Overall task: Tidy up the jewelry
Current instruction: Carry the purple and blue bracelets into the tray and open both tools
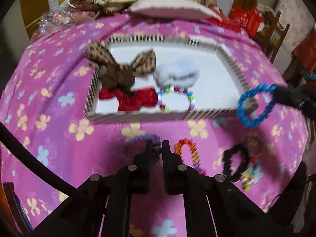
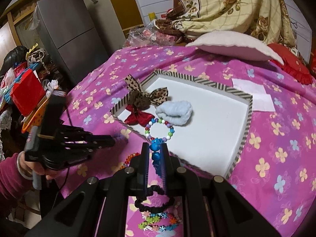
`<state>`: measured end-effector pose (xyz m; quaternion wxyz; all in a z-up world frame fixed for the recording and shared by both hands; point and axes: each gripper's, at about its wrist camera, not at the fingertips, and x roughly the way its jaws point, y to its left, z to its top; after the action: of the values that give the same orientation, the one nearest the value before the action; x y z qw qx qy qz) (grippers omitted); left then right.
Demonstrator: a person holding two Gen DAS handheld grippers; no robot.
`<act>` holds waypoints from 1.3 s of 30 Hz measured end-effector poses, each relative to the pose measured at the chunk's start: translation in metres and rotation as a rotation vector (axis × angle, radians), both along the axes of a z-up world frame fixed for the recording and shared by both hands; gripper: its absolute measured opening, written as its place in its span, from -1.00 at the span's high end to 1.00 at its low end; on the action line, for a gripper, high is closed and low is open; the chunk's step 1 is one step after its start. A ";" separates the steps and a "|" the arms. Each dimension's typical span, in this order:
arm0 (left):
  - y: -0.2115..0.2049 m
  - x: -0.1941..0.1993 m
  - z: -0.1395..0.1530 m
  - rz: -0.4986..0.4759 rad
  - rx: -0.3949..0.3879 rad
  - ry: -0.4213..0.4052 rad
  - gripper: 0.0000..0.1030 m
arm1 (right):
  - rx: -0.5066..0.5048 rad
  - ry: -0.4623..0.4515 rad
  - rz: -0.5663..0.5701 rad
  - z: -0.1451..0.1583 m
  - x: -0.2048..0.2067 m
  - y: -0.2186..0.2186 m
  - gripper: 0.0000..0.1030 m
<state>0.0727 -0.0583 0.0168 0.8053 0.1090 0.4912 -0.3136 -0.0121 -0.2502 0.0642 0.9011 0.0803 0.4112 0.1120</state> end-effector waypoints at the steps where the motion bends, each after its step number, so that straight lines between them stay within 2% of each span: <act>1: 0.000 -0.001 0.009 0.005 -0.017 -0.008 0.41 | 0.000 -0.001 -0.003 0.002 0.001 -0.001 0.78; 7: -0.015 0.003 0.045 0.006 -0.084 -0.024 0.41 | -0.013 -0.008 -0.020 0.011 0.010 -0.009 0.78; 13: -0.048 0.007 0.057 0.022 -0.117 -0.023 0.41 | -0.009 0.006 -0.044 0.008 0.023 -0.020 0.78; 21: -0.095 0.019 0.036 0.044 -0.104 0.029 0.41 | -0.004 0.083 -0.079 -0.030 0.047 -0.041 0.79; 27: -0.117 0.026 0.015 0.050 -0.086 0.059 0.41 | -0.029 0.156 -0.162 -0.065 0.070 -0.078 0.78; 39: -0.127 0.041 -0.021 0.093 -0.034 0.097 0.41 | -0.096 0.187 -0.216 -0.099 0.095 -0.092 0.78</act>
<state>0.1136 -0.1853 -0.0044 0.7960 0.0572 0.5287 -0.2891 0.0830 -0.3422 -0.0343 0.8685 0.0909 0.4871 -0.0134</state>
